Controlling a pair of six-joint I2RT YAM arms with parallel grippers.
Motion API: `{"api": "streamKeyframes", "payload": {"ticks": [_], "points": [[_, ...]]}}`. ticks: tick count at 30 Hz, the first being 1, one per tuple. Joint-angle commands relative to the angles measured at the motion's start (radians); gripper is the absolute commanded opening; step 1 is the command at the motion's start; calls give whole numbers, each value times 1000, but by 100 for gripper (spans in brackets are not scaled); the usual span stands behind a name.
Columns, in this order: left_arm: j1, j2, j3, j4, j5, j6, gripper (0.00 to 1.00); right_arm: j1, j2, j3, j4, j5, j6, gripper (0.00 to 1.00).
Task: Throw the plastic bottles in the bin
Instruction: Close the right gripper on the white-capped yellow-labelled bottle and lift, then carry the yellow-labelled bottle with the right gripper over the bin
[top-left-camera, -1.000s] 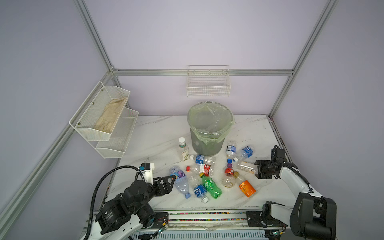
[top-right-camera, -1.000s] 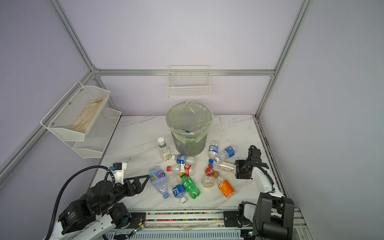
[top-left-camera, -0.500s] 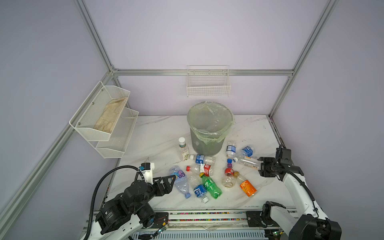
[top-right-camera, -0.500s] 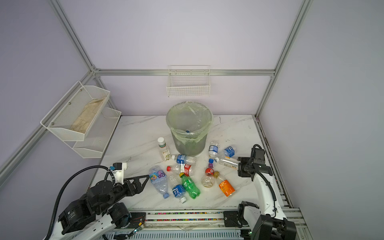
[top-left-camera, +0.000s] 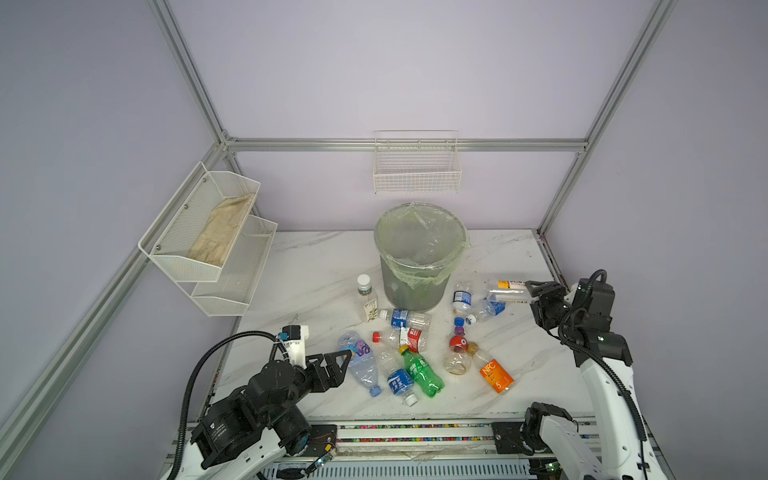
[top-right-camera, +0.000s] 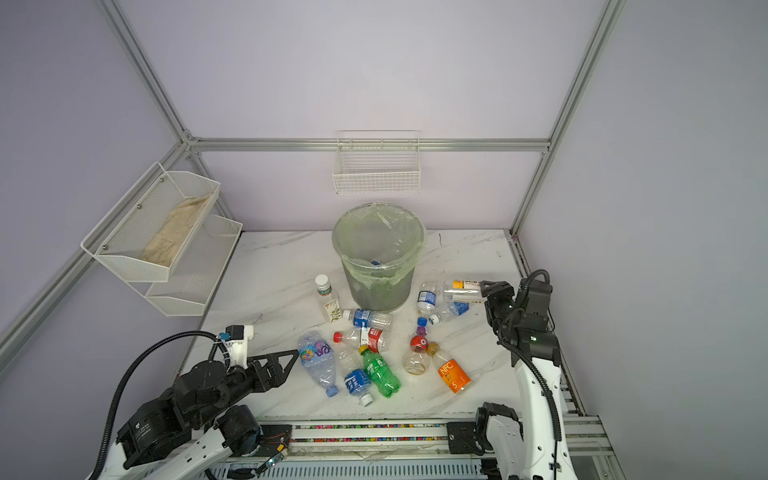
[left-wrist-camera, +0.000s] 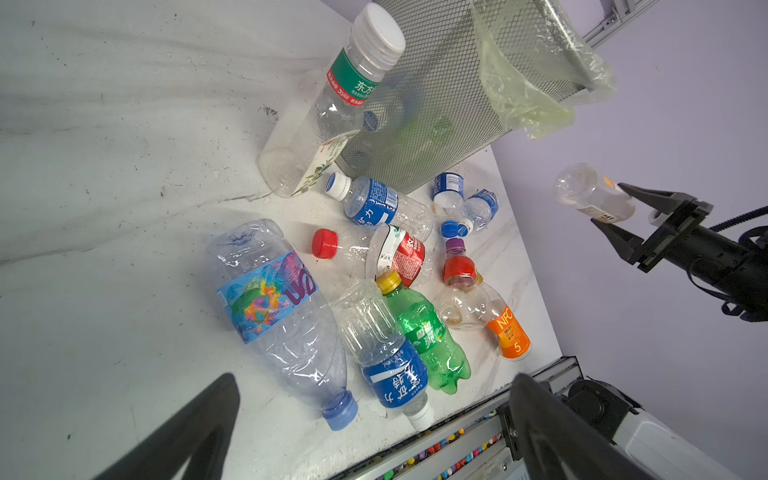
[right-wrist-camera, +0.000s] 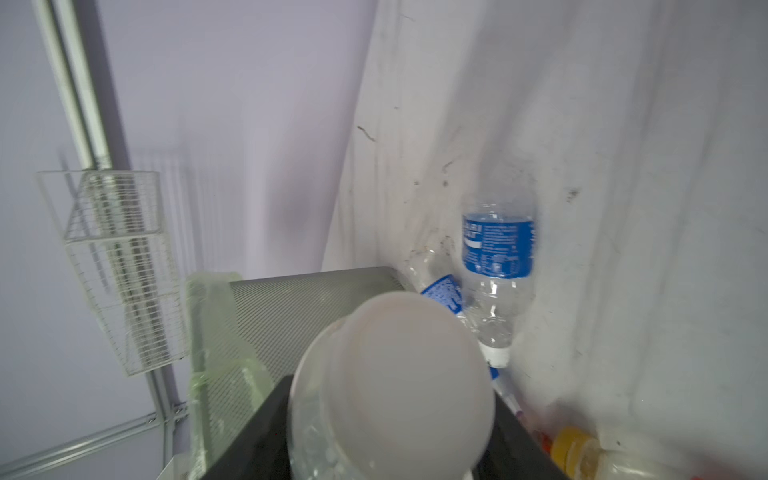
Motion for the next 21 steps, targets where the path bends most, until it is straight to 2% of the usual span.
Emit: {"api": "streamKeyframes", "payload": {"ticks": [1, 11, 18, 21], "points": [[-4, 14, -34, 13, -7, -3, 100, -3, -91, 29, 236, -120, -14, 2], [-3, 37, -45, 38, 9, -16, 100, 2, -129, 351, 142, -111, -218, 0], [-4, 55, -38, 54, 23, -22, 100, 7, -135, 426, 175, -158, -289, 0], [-4, 70, -42, 73, 40, -20, 100, 7, -125, 402, 281, -231, -257, 0]]}}
